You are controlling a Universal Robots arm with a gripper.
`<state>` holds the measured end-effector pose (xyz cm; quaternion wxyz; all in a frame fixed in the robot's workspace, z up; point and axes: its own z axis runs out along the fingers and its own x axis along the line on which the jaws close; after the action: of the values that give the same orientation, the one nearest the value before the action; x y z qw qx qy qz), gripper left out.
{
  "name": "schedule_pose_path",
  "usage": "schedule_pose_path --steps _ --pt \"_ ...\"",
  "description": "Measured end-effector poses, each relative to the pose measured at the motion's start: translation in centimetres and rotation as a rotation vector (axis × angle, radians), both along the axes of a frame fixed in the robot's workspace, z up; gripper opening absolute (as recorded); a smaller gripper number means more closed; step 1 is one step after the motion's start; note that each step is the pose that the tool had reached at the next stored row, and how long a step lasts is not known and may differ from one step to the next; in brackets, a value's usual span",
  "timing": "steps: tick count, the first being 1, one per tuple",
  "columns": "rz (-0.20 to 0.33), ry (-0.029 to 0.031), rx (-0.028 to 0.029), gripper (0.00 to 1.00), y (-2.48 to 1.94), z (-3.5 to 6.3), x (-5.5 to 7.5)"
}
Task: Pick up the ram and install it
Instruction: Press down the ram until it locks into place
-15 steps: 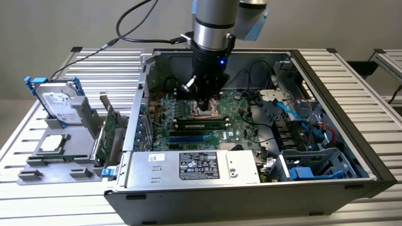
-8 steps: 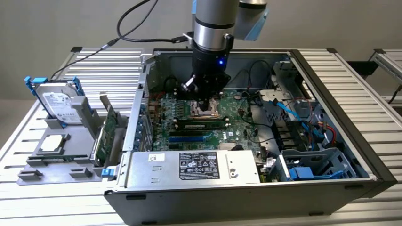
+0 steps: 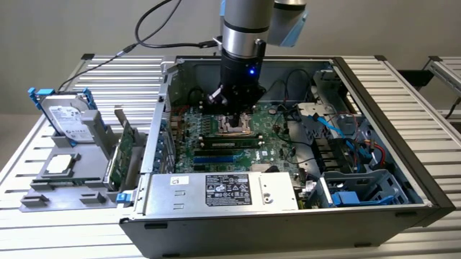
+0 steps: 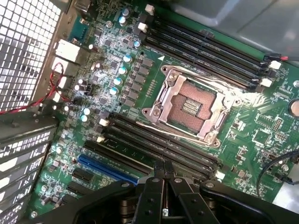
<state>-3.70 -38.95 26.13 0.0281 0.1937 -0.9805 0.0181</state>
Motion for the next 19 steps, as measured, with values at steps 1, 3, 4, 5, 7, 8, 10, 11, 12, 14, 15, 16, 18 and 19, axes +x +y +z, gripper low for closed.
schedule_pose_path --steps 1,3,4,5,7,8,10,11,12,14,15,16,18,19 --pt "-0.012 -0.0007 -0.0006 0.11 0.0 0.0 0.0" --pt "-0.033 -0.002 -0.0017 0.11 0.0 0.0 0.0" --pt "-0.044 -0.0025 -0.0023 0.11 0.0 0.01 0.0" --pt "-0.055 -0.003 -0.003 0.11 0.0 0.01 0.0" --pt "-0.077 -0.0039 -0.0041 0.11 0.0 0.01 0.0" --pt "-0.088 -0.0044 -0.0048 0.11 0.0 0.01 0.0" --pt "-0.111 -0.0053 -0.0059 0.11 0.0 0.01 0.0" --pt "-0.122 -0.0057 -0.0064 0.11 0.0 0.0 0.0" --pt "-0.133 -0.0062 -0.0069 0.11 0.0 0.0 0.0" --pt "-0.155 -0.0072 -0.0079 0.11 0.0 0.0 0.0" --pt "-0.166 -0.0076 -0.0084 0.11 0.0 0.0 0.0" --pt "-0.176 -0.0082 -0.0087 0.11 0.0 0.0 0.0" --pt "-0.197 -0.009 -0.0094 0.11 0.0 0.0 0.0" --pt "-0.209 -0.0095 -0.0098 0.11 0.0 0.0 0.0"
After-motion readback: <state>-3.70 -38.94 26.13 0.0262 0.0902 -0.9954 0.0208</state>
